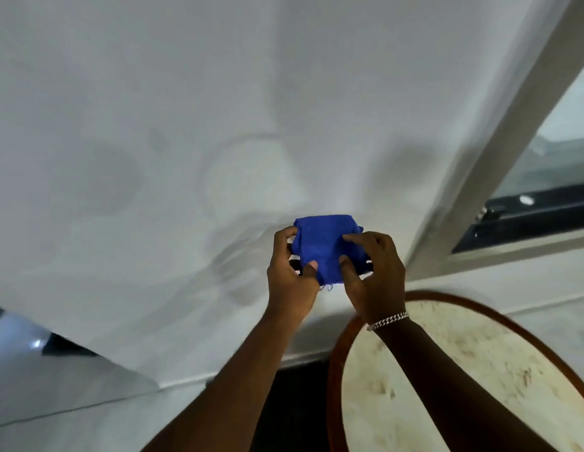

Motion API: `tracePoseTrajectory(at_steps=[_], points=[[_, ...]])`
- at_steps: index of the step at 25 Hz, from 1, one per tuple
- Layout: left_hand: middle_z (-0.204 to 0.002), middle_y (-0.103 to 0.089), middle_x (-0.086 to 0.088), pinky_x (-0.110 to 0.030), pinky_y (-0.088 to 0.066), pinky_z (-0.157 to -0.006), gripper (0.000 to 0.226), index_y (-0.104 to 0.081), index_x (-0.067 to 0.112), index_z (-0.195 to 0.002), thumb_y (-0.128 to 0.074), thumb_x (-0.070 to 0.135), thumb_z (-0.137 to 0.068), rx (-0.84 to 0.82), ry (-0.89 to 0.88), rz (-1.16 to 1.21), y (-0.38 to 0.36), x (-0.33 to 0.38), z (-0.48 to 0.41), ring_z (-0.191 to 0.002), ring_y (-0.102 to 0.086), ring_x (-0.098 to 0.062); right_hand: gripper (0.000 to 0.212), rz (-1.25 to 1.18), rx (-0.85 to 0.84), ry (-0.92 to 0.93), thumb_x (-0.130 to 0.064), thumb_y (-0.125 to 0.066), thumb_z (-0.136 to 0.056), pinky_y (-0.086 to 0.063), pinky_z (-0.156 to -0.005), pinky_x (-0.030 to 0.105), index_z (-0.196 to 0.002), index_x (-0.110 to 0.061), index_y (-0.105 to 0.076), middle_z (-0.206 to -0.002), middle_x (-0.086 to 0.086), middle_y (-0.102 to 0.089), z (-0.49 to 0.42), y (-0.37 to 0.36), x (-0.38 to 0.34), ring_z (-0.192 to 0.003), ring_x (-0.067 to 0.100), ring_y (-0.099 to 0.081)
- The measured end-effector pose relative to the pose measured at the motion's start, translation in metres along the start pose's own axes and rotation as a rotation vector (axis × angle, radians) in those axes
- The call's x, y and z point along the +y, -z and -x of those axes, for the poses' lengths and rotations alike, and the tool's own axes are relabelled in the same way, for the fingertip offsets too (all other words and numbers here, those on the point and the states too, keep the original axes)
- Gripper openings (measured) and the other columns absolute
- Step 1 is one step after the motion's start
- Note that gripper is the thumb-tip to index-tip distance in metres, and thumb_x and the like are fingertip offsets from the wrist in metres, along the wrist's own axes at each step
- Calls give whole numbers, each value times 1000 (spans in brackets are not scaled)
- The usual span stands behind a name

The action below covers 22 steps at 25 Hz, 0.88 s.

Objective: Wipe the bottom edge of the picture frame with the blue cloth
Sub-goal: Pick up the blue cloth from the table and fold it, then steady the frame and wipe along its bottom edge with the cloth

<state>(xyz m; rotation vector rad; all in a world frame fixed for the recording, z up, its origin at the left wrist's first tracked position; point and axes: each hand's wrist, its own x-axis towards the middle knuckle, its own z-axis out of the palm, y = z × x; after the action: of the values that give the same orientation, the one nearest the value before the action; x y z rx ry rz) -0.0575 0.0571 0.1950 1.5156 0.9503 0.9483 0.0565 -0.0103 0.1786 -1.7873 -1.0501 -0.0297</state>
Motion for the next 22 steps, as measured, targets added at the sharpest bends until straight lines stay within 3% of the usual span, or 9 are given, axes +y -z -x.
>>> tracePoseTrajectory(at_steps=[3,4,6,9,12,14,16,19,22], points=[[-121,-55,11,-32,-62,-80,61,-43,34,-118,-60,-13,-85,8,-229,47,36,93,-20,-104,-63,-11,23,-105,180,198,-21,-69,-80,-45,-73,8,-102,-13,-66,-111,10,-59,-53,22,-88,-95,8,-53],[-118,-55,18,-28,-62,-80,61,-42,37,-117,-61,-12,-86,3,-313,54,47,124,-26,-103,-64,-5,25,-182,243,230,-23,-69,-79,-48,-79,11,-101,-13,-64,-113,10,-58,-69,30,-117,-100,8,-53],[-115,-54,25,-20,-60,-76,59,-43,36,-118,-62,-10,-87,-14,-446,53,62,180,-37,-101,-63,5,29,-358,324,223,-22,-71,-81,-56,-87,34,-106,-12,-60,-117,6,-57,-99,46,-169,-108,15,-56],[-107,-56,19,-12,-56,-69,52,-44,23,-124,-59,-10,-86,17,-680,-76,86,263,-47,-90,-63,5,27,-591,350,236,0,-69,-82,-53,-90,54,-103,-12,-56,-105,-4,-60,-144,72,-242,-99,19,-60],[-107,-63,2,-18,-56,-74,50,-47,13,-128,-63,-4,-84,141,-934,-308,116,339,-57,-87,-63,-5,27,-654,469,370,9,-65,-78,-52,-94,47,-96,-9,-57,-100,5,-63,-185,96,-306,-96,16,-60],[-119,-63,-8,-35,-57,-87,49,-48,9,-129,-64,3,-83,194,-1064,-511,135,379,-65,-102,-61,-20,25,-648,576,457,8,-63,-77,-51,-94,28,-97,-7,-60,-102,12,-64,-207,107,-336,-96,13,-59],[-115,-63,-13,-46,-55,-87,40,-54,7,-122,-60,6,-83,297,-1217,-759,153,413,-73,-105,-57,-28,24,-618,639,525,8,-62,-79,-46,-91,13,-99,-5,-61,-104,13,-63,-224,113,-353,-97,13,-59],[-118,-63,-24,-51,-50,-96,41,-60,-4,-118,-48,7,-80,409,-1412,-1062,177,453,-90,-113,-56,-42,23,-501,638,610,7,-62,-84,-50,-96,30,-104,-2,-62,-110,18,-61,-238,112,-353,-105,23,-60],[-152,-41,-21,-58,-28,-118,56,-45,2,-141,-41,5,-85,474,-1346,-1323,199,484,-115,-144,-31,-41,24,-188,734,635,-1,-63,-87,-48,-99,46,-110,-7,-65,-128,19,-56,-247,107,-351,-116,30,-55]])
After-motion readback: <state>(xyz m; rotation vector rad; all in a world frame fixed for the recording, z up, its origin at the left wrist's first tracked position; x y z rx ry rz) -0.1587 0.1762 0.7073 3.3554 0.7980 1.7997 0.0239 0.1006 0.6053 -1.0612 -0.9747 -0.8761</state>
